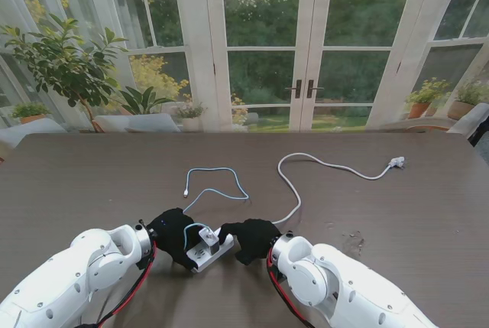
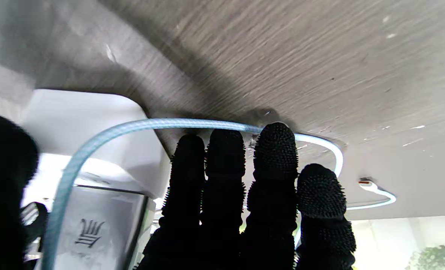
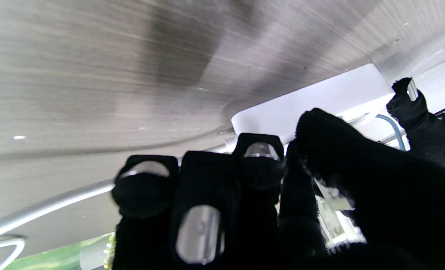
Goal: Set up the charging station
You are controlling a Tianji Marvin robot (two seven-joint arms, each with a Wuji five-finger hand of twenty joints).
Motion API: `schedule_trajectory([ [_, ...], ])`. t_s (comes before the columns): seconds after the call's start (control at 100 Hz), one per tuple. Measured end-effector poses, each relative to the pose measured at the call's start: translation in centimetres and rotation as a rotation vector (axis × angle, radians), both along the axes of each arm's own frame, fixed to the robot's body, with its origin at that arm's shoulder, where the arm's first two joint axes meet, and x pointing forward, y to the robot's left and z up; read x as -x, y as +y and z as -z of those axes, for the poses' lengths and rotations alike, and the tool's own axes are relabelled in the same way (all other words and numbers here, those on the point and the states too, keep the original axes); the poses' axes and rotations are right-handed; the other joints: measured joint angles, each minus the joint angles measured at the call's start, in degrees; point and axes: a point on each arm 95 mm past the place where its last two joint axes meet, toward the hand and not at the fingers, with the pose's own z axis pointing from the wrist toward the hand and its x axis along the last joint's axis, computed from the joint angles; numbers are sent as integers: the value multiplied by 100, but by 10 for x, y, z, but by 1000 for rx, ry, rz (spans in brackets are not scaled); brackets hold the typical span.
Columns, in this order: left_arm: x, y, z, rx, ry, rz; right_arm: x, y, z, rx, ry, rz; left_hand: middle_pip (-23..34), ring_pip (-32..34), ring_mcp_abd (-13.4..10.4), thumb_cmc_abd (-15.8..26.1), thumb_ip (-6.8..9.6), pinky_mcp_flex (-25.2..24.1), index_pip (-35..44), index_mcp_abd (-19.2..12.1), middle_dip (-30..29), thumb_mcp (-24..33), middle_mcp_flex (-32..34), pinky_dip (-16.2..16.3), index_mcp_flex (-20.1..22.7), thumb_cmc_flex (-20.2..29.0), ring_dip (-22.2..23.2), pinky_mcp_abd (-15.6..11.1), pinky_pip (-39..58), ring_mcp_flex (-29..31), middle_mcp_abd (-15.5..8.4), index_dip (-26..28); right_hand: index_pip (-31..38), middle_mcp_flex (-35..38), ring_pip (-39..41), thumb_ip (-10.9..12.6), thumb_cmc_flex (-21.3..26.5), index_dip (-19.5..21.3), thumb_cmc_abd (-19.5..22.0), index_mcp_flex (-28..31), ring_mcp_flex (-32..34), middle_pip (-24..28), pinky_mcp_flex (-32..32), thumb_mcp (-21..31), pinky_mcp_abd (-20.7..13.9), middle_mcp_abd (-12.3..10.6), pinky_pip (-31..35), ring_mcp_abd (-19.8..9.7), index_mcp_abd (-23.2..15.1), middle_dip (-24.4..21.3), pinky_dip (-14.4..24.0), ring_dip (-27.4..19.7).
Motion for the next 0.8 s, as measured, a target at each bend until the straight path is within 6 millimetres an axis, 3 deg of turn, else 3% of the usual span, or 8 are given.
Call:
schedule_trajectory([
  [0.03, -1, -1, 1, 2, -4, -11, 0, 0, 0, 0, 1, 1, 4, 15, 0, -63, -251, 65, 129, -109, 0, -41, 29, 0, 53, -75, 0, 12, 66, 91, -10, 2, 0, 0, 0, 0, 0, 2, 0, 0, 0, 0, 0, 0, 0, 0, 0, 1, 11, -1, 0, 0],
  [0.06, -1, -2, 2, 4, -13, -17, 0, -1, 0, 1, 1, 3, 11, 32, -4, -167, -349, 129, 222, -190, 0, -147, 68, 0, 117, -81, 0, 20, 137, 154, -16, 2, -1, 0, 0, 0, 0, -43, 0, 0, 0, 0, 0, 0, 0, 0, 0, 4, 15, -2, 0, 0],
  [0.12, -2, -2, 4, 4, -32, -21, 0, -2, 0, 2, 1, 5, -24, 90, -12, -196, -350, 282, 522, -234, 0, -260, 68, -59, 132, -288, -3, 26, 210, 291, -19, -10, -2, 0, 0, 0, 0, -90, 0, 0, 0, 0, 0, 0, 0, 0, 0, 8, 23, -2, 0, 0],
  [0.3, -2, 1, 7, -43, -74, -22, 0, -3, 0, 2, 7, 6, 101, 105, -18, -130, -351, 419, 1188, 97, 37, -315, 216, -82, 503, -641, -7, 41, 278, 435, 64, -10, -8, 0, 0, 0, 0, -224, 0, 0, 0, 0, 0, 0, 0, 0, 0, 9, 23, -5, 0, 0],
  [0.39, 1, 3, 8, -74, -89, -1, 0, -3, 0, 0, 8, 6, 252, 105, -18, -100, -353, 419, 1404, 392, 64, -309, 220, -140, 509, 448, -15, 43, 279, 435, 282, -2, -4, 0, 0, 0, 1, -220, 0, 1, 0, -1, 0, 0, 0, 0, 0, 9, 23, -5, 0, 0],
  [0.57, 5, 6, 9, -80, -88, 20, 1, -4, 0, -1, 2, 4, 278, 105, -18, 311, -485, 410, 1405, 517, 89, -287, 222, -145, 616, 593, -15, 45, 280, 434, 388, -2, -4, 0, 0, 0, 1, -216, 0, 2, 0, -5, -1, 0, 0, 0, 0, 9, 23, -6, 0, 0],
  [0.68, 7, 9, 8, -103, -111, 49, 1, -4, 0, -2, 1, 6, 227, 105, -18, 795, -700, 399, 1409, 520, 78, -298, 225, -145, 640, 593, -15, 46, 280, 430, 388, -1, -4, -57, 0, -33, 1, -216, 0, 2, -6, -86, -5, 0, 0, 0, 0, 9, 23, -79, 0, 0],
  [0.8, 12, 16, 8, -120, -122, 63, 2, -8, 0, -7, 8, 17, 205, 105, -18, 1202, -692, 333, 1390, 520, 56, -72, 225, -145, 721, 595, -15, 46, 281, 387, 394, -1, -7, -427, -109, -84, -234, -233, 73, -154, -22, -474, -154, 0, 0, 129, 0, 10, 60, -356, -1, 0],
])
